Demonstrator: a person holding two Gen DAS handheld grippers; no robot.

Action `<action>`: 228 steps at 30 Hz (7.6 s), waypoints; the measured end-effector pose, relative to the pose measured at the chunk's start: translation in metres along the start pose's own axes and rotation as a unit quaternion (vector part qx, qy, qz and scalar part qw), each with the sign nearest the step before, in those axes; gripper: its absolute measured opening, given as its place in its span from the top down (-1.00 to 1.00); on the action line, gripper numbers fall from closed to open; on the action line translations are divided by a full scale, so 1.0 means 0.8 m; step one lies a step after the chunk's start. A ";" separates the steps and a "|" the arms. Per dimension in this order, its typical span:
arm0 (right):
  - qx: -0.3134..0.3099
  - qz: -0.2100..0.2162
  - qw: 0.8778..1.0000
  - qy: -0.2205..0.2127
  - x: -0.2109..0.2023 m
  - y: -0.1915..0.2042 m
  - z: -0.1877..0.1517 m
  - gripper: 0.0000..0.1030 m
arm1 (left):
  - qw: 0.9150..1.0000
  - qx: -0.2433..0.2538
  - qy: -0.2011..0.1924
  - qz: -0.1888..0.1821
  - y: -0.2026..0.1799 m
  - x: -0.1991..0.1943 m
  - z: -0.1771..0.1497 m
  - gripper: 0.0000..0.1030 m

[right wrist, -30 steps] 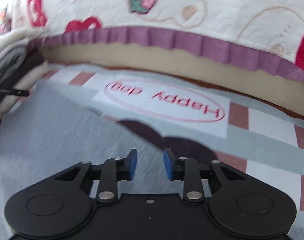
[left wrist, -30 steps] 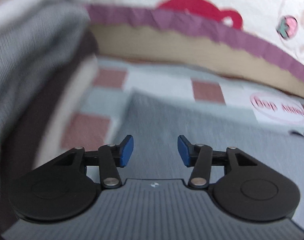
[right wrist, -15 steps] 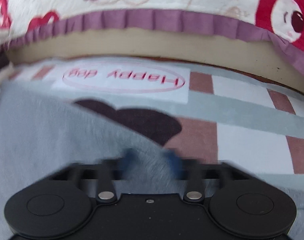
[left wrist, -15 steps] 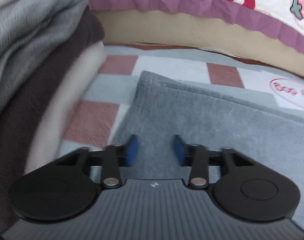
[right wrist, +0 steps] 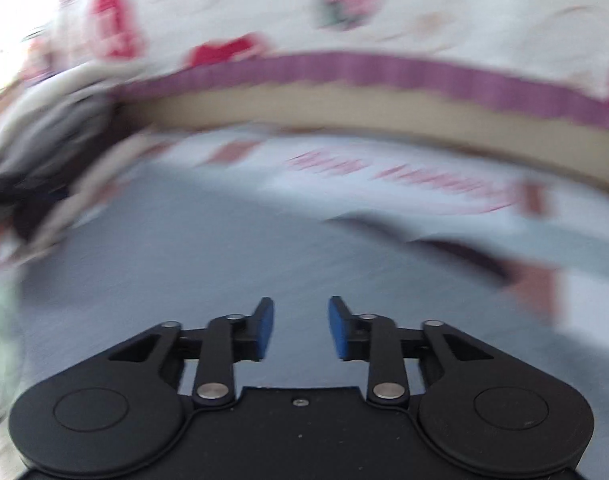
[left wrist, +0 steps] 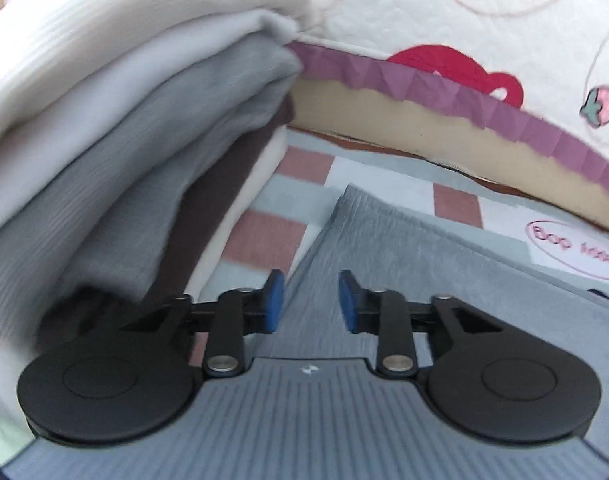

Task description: Fold clothes

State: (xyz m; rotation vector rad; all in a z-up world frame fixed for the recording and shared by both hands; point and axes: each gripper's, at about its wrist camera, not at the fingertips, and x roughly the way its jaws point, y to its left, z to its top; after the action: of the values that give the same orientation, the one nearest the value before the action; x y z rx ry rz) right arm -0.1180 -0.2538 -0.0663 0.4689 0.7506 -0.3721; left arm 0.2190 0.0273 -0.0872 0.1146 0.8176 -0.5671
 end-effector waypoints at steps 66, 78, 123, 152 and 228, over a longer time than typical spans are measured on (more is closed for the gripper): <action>0.042 -0.057 0.997 0.008 0.069 -0.048 0.040 -0.21 | 0.969 0.241 0.059 -0.001 -0.251 0.120 -0.059 -0.47; 0.188 -0.117 0.973 -0.064 -0.219 -0.186 -0.089 -0.25 | 0.972 0.235 0.015 0.014 -0.321 0.107 -0.053 -0.16; 0.514 -0.267 0.779 -0.240 -0.354 -0.336 -0.322 -0.14 | 0.820 0.409 0.142 -0.374 -0.564 -0.073 -0.260 -0.06; -0.036 -0.232 0.965 -0.121 -0.245 -0.100 -0.234 0.39 | 0.881 0.135 0.188 -0.413 -0.561 -0.045 -0.203 -0.24; 0.157 -0.431 0.857 -0.235 -0.375 -0.252 -0.162 0.69 | 0.912 0.268 0.155 -0.269 -0.369 -0.040 -0.188 -0.35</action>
State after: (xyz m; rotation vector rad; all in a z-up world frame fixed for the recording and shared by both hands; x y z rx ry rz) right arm -0.4904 -0.3070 0.0128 0.2964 0.3747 -1.4208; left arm -0.0511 -0.1619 -0.1335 0.5025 0.9878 -1.3177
